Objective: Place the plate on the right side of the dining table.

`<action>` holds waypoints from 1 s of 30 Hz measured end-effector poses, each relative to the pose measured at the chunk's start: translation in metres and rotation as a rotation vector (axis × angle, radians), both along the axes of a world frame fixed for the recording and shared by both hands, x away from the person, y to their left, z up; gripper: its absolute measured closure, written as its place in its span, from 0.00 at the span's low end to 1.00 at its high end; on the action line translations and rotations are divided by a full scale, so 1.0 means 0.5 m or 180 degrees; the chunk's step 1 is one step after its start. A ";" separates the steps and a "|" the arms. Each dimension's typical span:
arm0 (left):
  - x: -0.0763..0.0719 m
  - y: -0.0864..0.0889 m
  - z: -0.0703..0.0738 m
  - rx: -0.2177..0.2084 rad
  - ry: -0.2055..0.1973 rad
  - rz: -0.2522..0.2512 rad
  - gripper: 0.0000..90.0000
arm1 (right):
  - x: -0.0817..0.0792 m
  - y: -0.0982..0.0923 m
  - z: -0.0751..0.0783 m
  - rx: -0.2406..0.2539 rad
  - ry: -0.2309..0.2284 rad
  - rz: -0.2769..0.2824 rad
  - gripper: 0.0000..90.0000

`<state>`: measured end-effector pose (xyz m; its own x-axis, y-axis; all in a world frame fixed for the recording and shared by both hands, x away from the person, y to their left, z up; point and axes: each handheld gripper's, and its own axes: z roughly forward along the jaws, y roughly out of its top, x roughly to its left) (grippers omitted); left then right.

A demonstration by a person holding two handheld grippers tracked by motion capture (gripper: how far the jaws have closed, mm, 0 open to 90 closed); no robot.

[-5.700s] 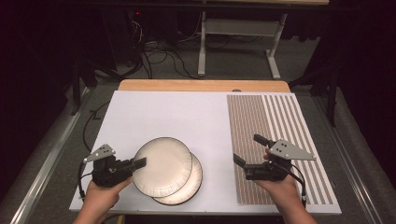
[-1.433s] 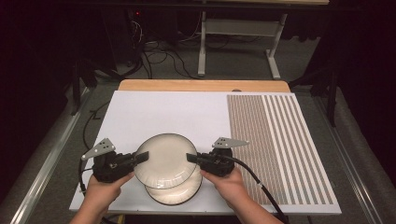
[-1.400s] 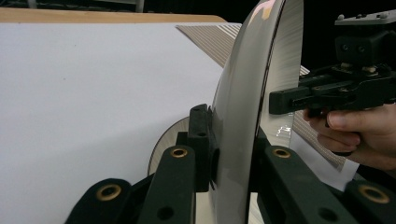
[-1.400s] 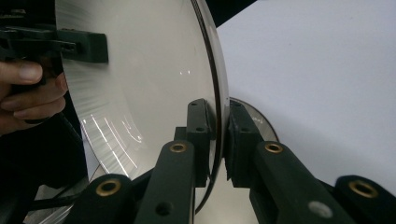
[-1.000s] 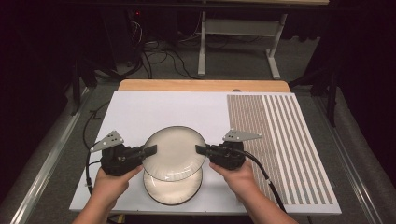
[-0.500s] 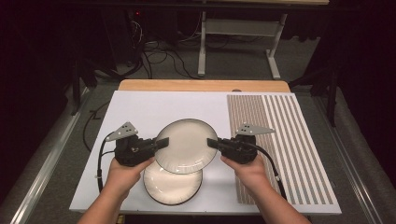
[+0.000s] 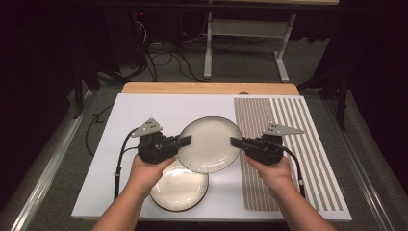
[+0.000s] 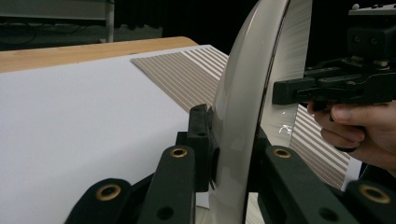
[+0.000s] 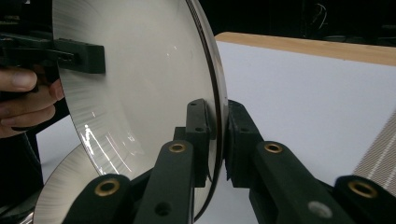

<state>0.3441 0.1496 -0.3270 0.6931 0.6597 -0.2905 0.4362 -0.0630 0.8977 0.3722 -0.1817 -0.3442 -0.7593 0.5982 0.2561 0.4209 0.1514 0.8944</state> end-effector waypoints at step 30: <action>0.066 -0.193 0.026 0.0025 -0.0033 -0.0232 0.88 | -0.002 -0.184 0.036 -0.0041 -0.0096 -0.0469 0.93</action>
